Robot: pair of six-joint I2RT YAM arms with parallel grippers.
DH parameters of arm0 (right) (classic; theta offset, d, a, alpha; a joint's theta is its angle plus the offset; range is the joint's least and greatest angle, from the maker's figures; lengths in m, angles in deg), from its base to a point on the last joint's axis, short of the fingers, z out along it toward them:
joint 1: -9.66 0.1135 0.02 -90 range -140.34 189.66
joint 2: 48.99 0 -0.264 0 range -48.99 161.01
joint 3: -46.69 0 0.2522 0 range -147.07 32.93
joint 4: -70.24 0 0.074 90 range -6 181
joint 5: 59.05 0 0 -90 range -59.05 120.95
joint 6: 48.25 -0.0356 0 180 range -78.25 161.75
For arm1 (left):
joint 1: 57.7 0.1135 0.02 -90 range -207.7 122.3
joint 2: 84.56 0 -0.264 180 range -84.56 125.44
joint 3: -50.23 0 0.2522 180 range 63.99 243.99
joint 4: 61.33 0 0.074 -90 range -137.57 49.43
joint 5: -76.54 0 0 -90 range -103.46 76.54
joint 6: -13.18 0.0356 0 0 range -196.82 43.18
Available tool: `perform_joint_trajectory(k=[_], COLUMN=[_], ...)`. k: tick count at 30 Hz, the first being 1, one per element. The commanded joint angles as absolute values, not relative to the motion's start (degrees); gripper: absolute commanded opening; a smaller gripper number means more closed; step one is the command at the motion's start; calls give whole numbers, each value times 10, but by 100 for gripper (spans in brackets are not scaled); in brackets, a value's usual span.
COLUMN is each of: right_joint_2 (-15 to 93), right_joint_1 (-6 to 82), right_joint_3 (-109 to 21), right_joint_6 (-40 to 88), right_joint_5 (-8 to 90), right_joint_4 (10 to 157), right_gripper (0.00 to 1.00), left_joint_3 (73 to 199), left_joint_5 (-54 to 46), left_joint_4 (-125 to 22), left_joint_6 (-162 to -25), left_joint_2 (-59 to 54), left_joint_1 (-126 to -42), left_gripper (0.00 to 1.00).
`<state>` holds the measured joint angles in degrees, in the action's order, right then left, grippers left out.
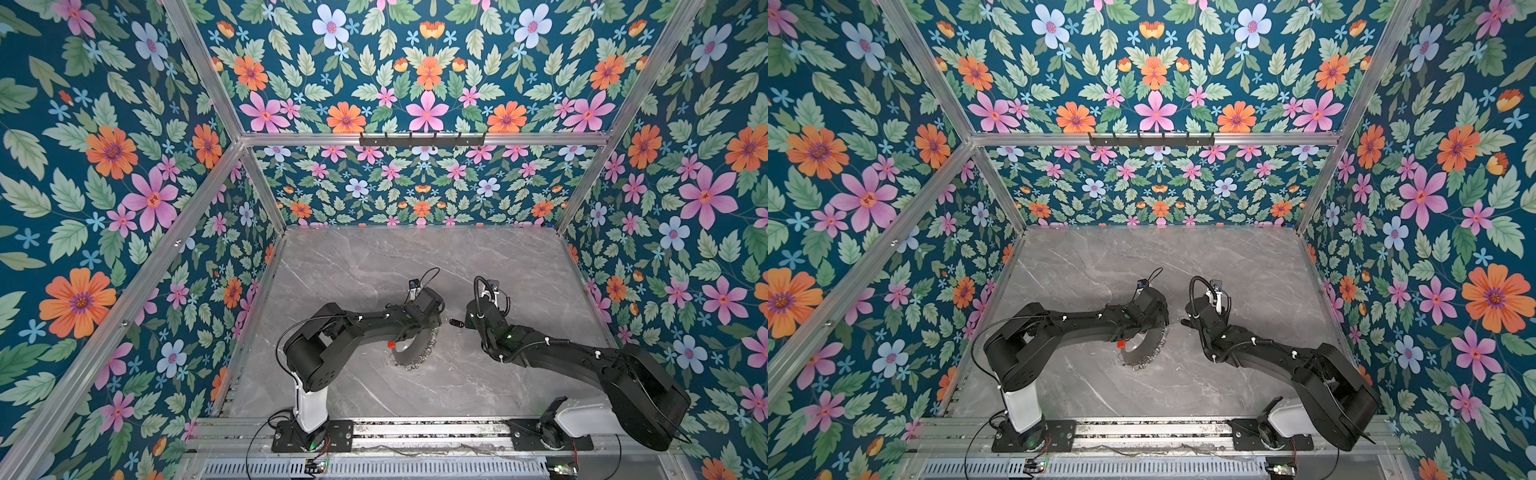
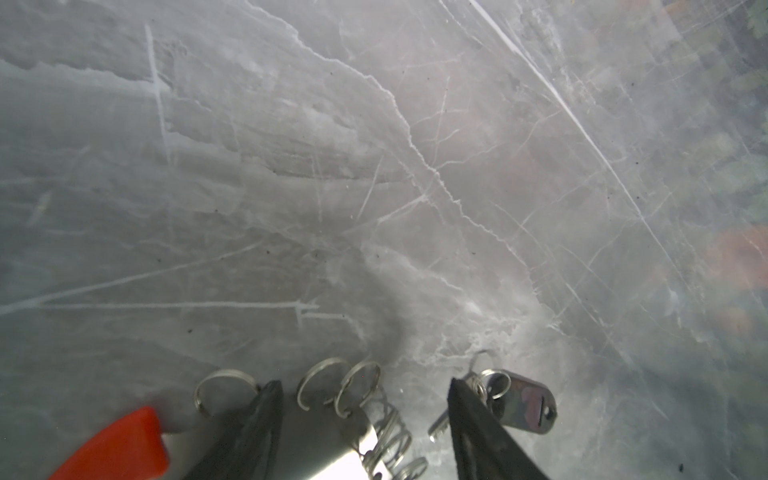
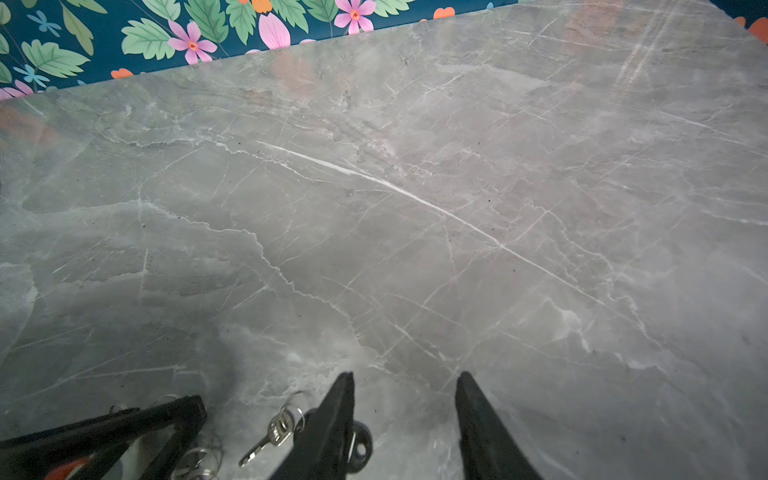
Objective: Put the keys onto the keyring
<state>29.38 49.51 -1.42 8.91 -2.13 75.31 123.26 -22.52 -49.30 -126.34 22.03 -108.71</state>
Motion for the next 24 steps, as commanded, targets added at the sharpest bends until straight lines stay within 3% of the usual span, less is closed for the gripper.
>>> perform_joint_trajectory(k=[1,16,24], right_joint_2=[293,291,291], right_joint_1=[496,496,496], right_joint_3=[-17,-16,-16], right_joint_6=[85,84,82], right_joint_5=[-23,-19,-12], right_joint_4=[756,754,754], right_gripper=[42,24,17], left_joint_3=[1235,1235,1213], left_joint_5=[-221,-238,-240], left_joint_4=[-506,-501,-494], left_joint_6=[-1257,-1248,-1163], left_joint_2=[222,217,175], left_joint_1=[-1087,-1083,-1064], left_gripper=[64,49,43])
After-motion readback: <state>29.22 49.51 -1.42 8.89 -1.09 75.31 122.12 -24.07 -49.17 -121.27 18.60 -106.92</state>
